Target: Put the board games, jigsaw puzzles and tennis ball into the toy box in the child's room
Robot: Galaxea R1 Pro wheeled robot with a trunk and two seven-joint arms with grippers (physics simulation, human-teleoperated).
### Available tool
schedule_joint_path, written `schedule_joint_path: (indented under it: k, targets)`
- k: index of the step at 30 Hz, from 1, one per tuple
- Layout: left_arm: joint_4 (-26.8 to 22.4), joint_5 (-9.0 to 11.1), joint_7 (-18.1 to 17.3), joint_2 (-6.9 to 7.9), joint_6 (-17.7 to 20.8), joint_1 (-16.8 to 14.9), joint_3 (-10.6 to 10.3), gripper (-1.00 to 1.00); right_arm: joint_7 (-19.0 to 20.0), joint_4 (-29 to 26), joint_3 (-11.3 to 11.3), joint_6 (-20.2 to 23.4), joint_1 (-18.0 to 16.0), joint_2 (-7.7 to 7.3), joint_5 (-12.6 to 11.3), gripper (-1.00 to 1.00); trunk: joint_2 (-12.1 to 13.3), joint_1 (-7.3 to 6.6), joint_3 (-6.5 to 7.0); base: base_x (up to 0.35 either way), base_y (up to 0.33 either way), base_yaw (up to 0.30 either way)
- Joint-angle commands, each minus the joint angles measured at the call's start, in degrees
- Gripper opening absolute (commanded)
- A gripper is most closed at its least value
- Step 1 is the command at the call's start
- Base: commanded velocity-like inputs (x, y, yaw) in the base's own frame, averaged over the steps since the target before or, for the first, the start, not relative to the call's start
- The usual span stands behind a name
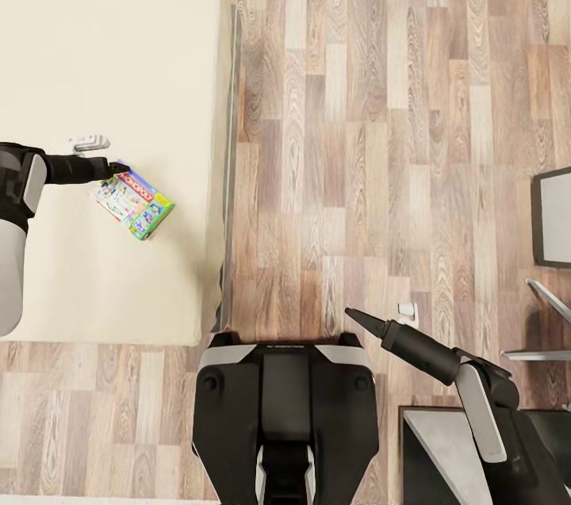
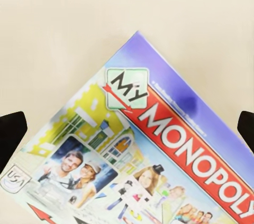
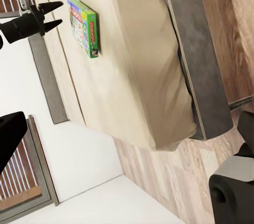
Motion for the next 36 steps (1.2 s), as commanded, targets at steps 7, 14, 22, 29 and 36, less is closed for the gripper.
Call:
schedule_joint_path:
  k: [7, 14, 22, 29, 36]
  targets:
    - [0.0, -0.6, -0.6, -0.01, 0.2, 0.0, 0.2, 1.00, 0.1, 0.0, 0.0, 0.4, 0.0, -0.01, -0.2, 1.00, -0.1, 0.03, -0.68, 0.000, 0.000, 0.000]
    - [0.0, -0.5, -0.6, 0.05, 0.1, 0.0, 0.1, 1.00, 0.1, 0.0, 0.0, 0.4, 0.0, -0.01, -0.2, 1.00, -0.1, 0.03, -1.33, 0.000, 0.000, 0.000]
    - [0.0, -0.5, -0.6, 0.11, 0.1, 0.0, 0.2, 1.00, 0.1, 0.0, 0.0, 0.4, 0.0, -0.01, -0.2, 1.00, -0.1, 0.03, -1.91, 0.000, 0.000, 0.000]
    - [0.0, -0.4, -0.8, 0.20, 0.1, 0.0, 0.2, 1.00, 0.1, 0.0, 0.0, 0.4, 0.0, -0.01, -0.2, 1.00, -0.1, 0.03, -2.00, 0.000, 0.000, 0.000]
    - [0.0, -0.4, -1.1, 0.21, 0.2, 0.0, 0.2, 1.00, 0.1, 0.0, -0.1, 0.4, 0.0, -0.01, -0.2, 1.00, -0.1, 0.03, -2.00, 0.000, 0.000, 0.000]
